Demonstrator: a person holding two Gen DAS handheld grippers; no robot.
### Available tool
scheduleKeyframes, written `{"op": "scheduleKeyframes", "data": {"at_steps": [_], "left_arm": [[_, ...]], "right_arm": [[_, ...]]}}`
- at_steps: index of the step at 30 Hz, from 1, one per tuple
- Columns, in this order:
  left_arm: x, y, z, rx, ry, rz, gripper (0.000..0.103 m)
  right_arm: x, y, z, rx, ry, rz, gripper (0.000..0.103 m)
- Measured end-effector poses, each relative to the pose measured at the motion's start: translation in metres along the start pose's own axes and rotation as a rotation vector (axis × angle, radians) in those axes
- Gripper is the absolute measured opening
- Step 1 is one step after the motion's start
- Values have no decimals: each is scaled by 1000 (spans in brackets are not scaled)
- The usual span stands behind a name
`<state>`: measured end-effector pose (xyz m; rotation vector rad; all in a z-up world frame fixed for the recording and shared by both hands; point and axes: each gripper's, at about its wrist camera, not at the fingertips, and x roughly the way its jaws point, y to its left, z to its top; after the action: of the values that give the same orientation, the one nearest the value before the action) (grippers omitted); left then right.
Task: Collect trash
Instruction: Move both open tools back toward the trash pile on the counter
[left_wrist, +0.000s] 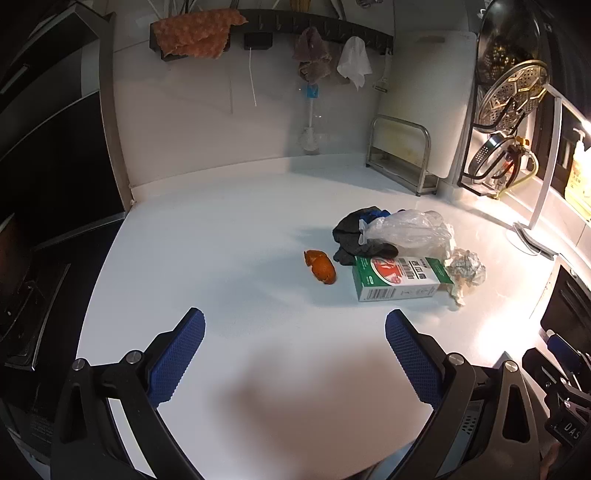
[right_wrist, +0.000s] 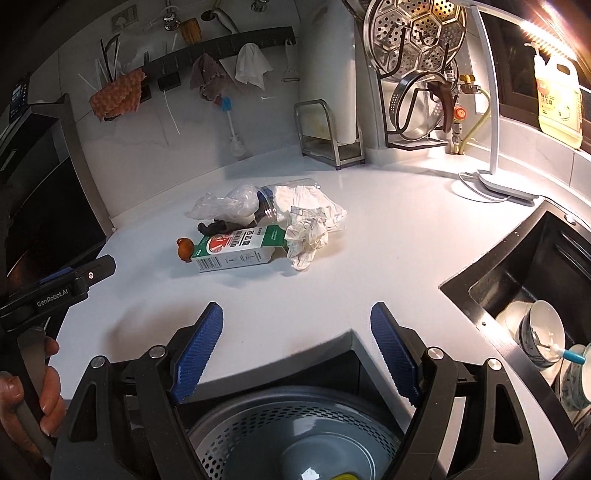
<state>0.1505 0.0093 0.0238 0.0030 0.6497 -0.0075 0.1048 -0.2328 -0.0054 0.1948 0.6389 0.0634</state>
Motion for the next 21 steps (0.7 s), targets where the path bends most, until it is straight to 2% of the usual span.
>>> {"op": "scheduleKeyframes", "data": {"at_steps": [13,21], "left_arm": [[54,13,21,-46,31,35,96],[70,15,26,-58,40,35,96]], "right_arm": [[52,-4,29,-8,21,-13,79],[78,-2,46,-23,15,-39,79]]}}
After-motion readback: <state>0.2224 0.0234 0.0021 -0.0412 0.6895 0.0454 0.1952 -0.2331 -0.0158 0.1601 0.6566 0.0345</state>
